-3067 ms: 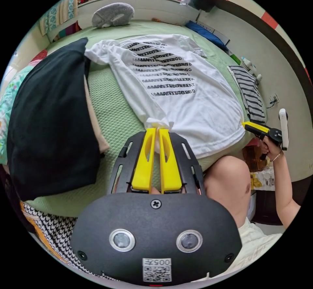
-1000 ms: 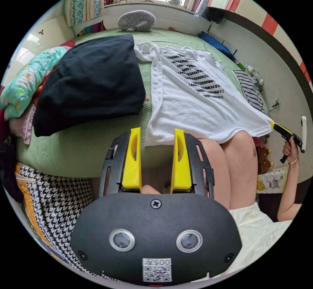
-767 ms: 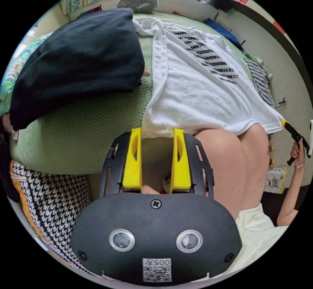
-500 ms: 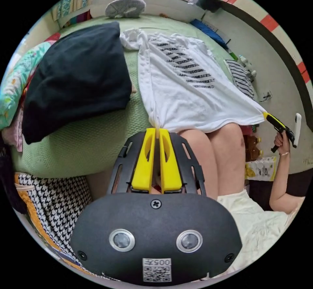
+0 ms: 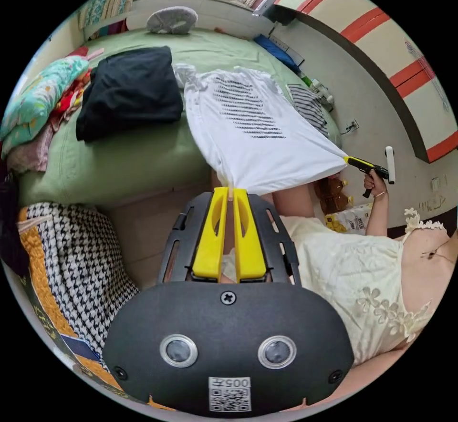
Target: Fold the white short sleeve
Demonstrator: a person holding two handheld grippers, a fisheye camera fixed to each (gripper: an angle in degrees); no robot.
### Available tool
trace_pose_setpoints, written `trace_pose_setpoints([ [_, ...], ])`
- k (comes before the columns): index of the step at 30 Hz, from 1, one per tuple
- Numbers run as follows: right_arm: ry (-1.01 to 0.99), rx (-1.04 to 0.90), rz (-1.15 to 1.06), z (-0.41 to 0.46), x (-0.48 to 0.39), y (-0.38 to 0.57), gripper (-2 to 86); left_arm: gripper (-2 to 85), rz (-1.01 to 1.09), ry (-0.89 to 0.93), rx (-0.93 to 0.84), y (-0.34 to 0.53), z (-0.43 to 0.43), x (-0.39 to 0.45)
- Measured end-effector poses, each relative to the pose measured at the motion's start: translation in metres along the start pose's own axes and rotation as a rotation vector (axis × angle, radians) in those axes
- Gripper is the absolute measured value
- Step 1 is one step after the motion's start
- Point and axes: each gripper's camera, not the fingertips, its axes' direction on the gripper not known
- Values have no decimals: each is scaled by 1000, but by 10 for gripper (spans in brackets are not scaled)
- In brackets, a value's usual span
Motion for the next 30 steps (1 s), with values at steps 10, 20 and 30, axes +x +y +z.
trace_pose_setpoints([
  [10,99,-50,-59,32,-23,-64,10,41,-77,-49,86,-41,15,-23],
  [20,54,200,-55,49,-72,-166,30,83,102,-23,166,-184,79,11],
  [30,-68,7,-155,155,-149,-222,15,128,7,-181,161,-333,167,-16],
])
